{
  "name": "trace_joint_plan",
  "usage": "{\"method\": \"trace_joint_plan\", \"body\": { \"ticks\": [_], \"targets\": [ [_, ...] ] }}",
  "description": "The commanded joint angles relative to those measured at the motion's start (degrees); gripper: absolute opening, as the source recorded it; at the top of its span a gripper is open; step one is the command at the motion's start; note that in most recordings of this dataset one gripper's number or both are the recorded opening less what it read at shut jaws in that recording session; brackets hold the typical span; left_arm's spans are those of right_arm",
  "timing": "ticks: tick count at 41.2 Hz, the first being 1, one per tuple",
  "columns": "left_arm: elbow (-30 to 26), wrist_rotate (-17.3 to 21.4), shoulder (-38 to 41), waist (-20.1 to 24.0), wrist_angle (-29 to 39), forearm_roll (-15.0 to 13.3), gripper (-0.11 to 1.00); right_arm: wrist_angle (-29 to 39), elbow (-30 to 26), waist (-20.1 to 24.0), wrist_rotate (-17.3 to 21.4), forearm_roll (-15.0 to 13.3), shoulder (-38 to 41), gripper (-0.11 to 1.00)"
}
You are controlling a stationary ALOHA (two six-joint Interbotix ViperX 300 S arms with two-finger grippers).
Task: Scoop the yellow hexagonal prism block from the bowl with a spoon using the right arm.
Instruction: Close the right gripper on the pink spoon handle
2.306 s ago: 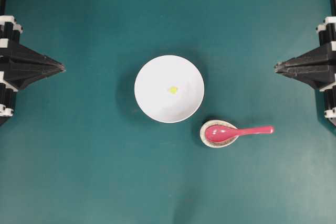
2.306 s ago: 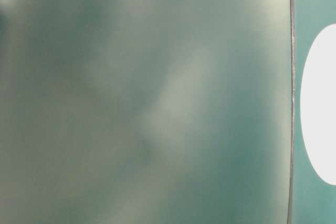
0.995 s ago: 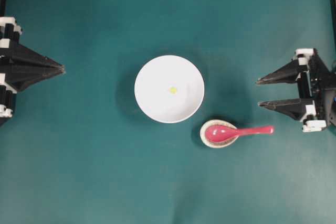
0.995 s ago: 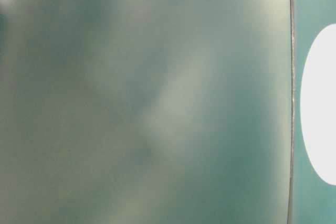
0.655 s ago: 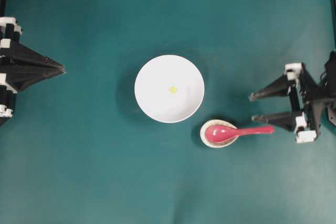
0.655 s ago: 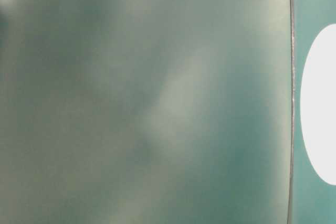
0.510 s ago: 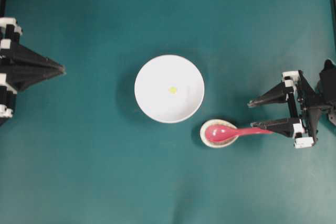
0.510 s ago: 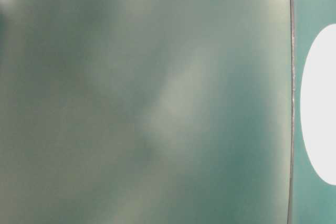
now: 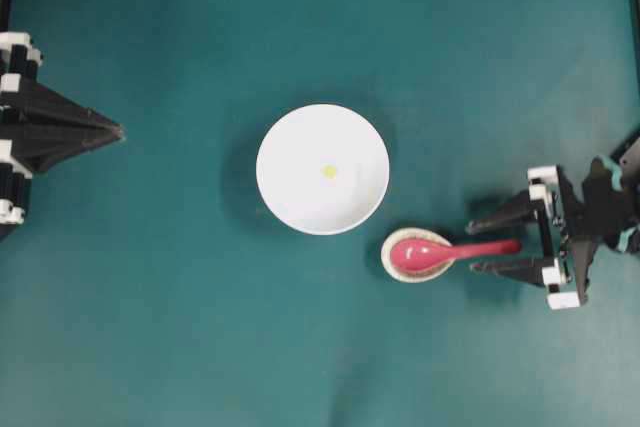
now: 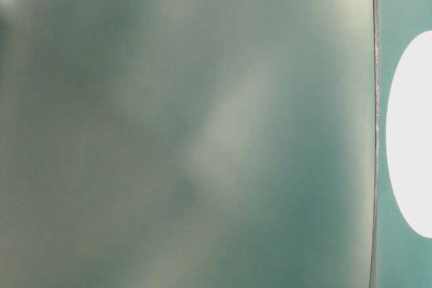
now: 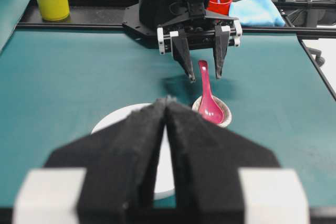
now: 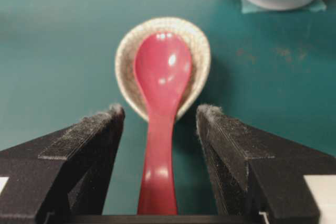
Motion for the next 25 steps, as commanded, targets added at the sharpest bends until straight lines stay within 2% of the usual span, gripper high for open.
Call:
{"method": "trace_joint_plan", "body": {
  "ticks": [1,25],
  "targets": [
    [-1.6,-0.1,0.3,0.0,-0.3,0.1,0.08,-0.4,-0.2,0.4,0.0,0.4,-0.1,0.61],
    [-1.7,-0.1,0.3,0.0,0.1,0.1,0.08,0.6,-0.1,0.8,-2.7,-0.1,-0.1,0.6]
  ]
}}
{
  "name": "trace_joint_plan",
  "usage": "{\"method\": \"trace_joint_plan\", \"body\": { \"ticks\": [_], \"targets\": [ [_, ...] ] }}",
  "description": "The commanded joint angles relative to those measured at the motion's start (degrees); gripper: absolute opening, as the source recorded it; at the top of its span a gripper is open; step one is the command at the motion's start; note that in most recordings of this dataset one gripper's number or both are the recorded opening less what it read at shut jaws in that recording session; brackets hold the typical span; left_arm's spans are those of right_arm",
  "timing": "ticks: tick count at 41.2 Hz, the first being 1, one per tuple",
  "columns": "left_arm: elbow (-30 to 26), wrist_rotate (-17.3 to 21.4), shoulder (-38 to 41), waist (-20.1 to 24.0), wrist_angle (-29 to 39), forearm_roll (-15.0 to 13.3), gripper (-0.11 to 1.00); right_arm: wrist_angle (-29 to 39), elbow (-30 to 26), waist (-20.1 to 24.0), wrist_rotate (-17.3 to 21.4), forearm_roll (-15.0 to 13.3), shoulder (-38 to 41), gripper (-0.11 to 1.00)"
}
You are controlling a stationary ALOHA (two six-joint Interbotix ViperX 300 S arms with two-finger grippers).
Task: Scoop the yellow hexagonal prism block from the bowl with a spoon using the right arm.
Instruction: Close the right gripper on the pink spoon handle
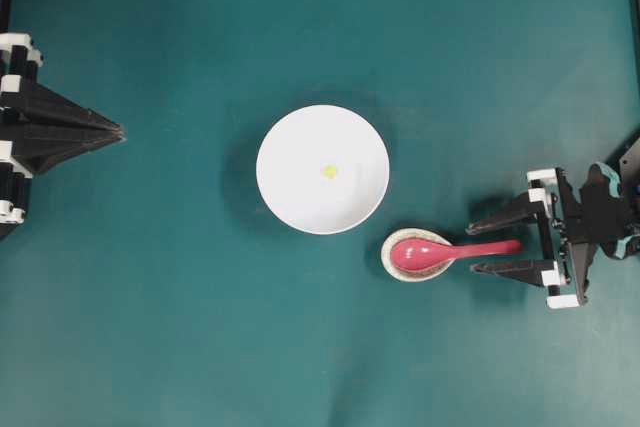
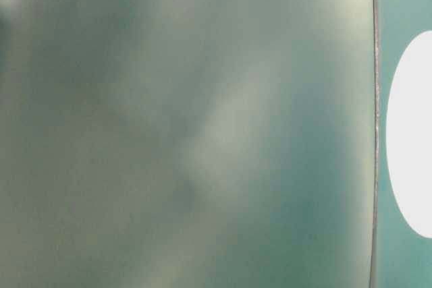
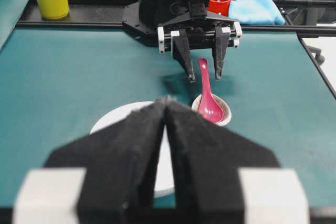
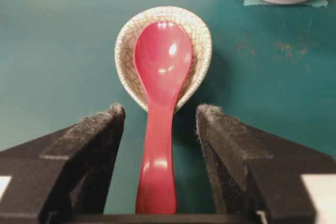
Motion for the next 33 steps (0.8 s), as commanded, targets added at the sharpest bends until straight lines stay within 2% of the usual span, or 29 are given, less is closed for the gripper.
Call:
{"method": "trace_joint_plan", "body": {
  "ticks": [1,9,26,30,33],
  "targets": [
    [-1.6,0.0,0.3,0.0,-0.1,0.1,0.08,0.4,-0.2,0.3,-0.3,-0.3,-0.5,0.59],
    [-1.6,0.0,0.3,-0.1,-0.1,0.2,0.08,1.1,-0.2,0.3,-0.5,-0.4,-0.5,0.5],
    [-1.6,0.0,0.3,-0.1,0.1,0.1,0.08,1.1,-0.3,0.3,-0.8,-0.4,-0.5,0.47],
    [-1.6,-0.1,0.3,0.0,0.1,0.2,0.08,0.9,-0.4,0.3,-1.6,-0.4,-0.5,0.41],
    [-1.7,-0.1,0.3,0.0,0.2,0.2,0.08,0.3,-0.4,0.3,-2.1,-0.3,-0.9,0.28]
  ]
}}
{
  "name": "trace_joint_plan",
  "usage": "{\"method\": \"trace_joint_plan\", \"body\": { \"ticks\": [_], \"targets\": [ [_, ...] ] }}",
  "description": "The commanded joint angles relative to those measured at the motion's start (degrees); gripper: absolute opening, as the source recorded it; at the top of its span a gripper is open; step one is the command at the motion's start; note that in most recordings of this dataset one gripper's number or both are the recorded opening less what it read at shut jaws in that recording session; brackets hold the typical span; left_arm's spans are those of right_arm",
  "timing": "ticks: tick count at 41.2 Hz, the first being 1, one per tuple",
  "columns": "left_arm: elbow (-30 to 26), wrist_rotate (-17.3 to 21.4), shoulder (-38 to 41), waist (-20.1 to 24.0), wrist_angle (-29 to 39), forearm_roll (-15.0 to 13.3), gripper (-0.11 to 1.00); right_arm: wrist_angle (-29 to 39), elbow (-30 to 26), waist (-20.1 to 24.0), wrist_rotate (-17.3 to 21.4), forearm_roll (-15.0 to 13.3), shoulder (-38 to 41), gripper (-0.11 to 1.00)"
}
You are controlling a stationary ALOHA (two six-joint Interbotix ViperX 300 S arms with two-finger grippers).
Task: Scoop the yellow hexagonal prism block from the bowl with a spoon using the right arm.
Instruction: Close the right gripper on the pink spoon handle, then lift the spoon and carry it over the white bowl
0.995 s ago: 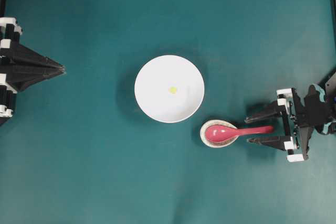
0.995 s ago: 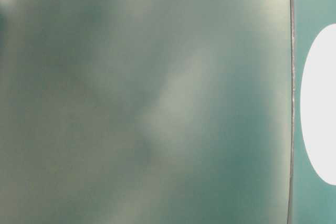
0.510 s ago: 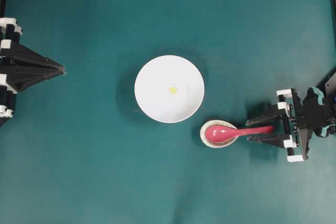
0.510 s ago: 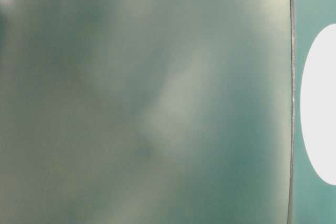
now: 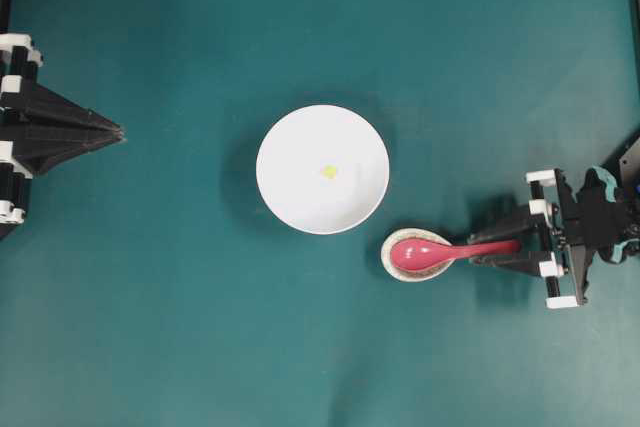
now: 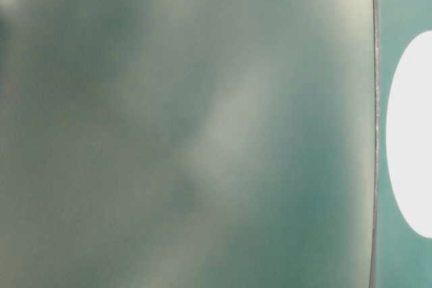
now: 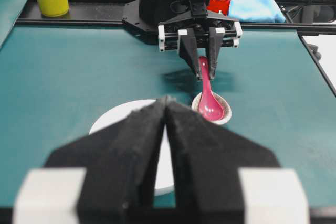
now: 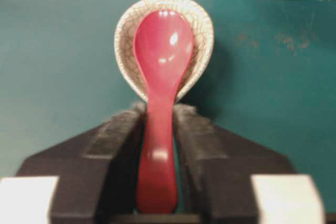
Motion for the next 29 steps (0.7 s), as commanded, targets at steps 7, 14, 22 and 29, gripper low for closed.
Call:
{"method": "trace_joint_plan", "body": {
  "ticks": [7,14,22,29],
  "targets": [
    [-1.7,0.0,0.3,-0.1,0.1,0.1,0.08,-1.5,-0.4,-0.5,-0.7,0.2,-5.9,0.21],
    [-1.7,0.8,0.2,-0.1,0.7,0.2,0.08,3.5,-1.0,-3.2,-3.1,0.2,-15.2,0.21],
    [-1.8,1.1,-0.1,0.3,2.1,0.3,0.08,21.7,-5.0,-10.5,-11.3,0.2,-27.5,0.21],
    [-1.8,1.0,-0.9,1.0,2.8,0.3,0.08,44.2,-12.5,-18.4,-19.2,0.2,-35.9,0.21]
  ]
}}
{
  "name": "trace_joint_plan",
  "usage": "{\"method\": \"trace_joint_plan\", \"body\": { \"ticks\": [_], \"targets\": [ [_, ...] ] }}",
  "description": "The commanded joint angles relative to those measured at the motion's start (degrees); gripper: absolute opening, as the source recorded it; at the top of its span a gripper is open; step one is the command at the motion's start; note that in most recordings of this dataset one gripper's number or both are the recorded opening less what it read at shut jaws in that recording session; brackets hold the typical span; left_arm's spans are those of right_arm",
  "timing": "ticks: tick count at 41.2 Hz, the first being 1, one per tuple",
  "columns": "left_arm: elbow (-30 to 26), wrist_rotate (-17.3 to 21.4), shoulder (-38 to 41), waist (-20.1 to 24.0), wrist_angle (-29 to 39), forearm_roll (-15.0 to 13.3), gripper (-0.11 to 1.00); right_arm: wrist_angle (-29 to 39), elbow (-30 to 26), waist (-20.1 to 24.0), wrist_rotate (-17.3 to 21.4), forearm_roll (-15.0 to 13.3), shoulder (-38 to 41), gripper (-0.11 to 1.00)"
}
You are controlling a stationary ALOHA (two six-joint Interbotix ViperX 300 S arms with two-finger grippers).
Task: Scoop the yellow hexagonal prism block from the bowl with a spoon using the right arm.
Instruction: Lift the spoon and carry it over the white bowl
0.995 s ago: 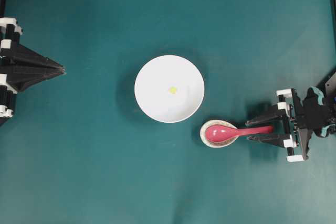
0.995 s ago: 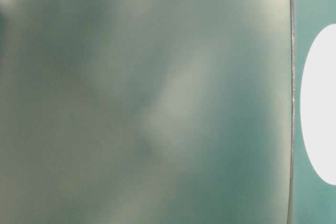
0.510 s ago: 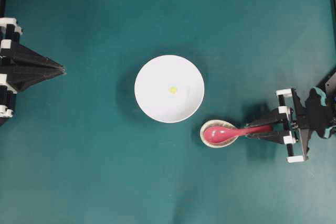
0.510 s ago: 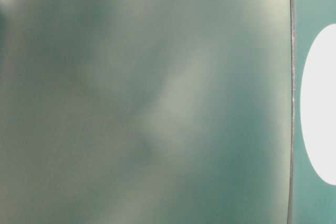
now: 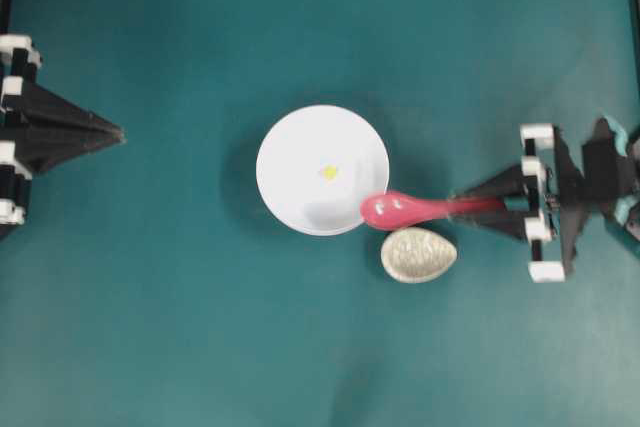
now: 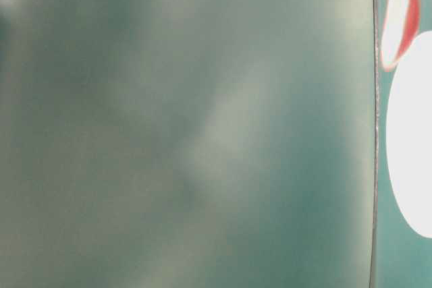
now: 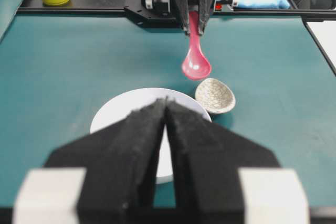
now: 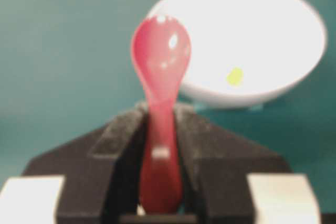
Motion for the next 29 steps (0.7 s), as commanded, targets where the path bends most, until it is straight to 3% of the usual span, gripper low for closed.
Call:
{"method": "trace_joint_plan", "body": {
  "ticks": [1,7,11,29],
  "targets": [
    [-1.8,0.0,-0.4,0.5,0.4,0.2,0.08,12.8,-5.5,-4.5,-3.0,0.0,-4.3,0.21],
    [-1.9,-0.1,-1.2,0.5,1.6,0.3,0.08,29.3,-13.1,-10.5,-5.3,-0.3,-5.5,0.21],
    [-1.9,-0.1,-1.5,0.5,2.5,0.3,0.08,36.7,-16.8,-13.7,-5.4,-0.3,-4.8,0.21],
    [-2.1,-0.1,-1.8,0.4,5.4,0.3,0.08,51.6,-26.5,-21.4,-5.0,-0.3,2.0,0.21]
  ]
}}
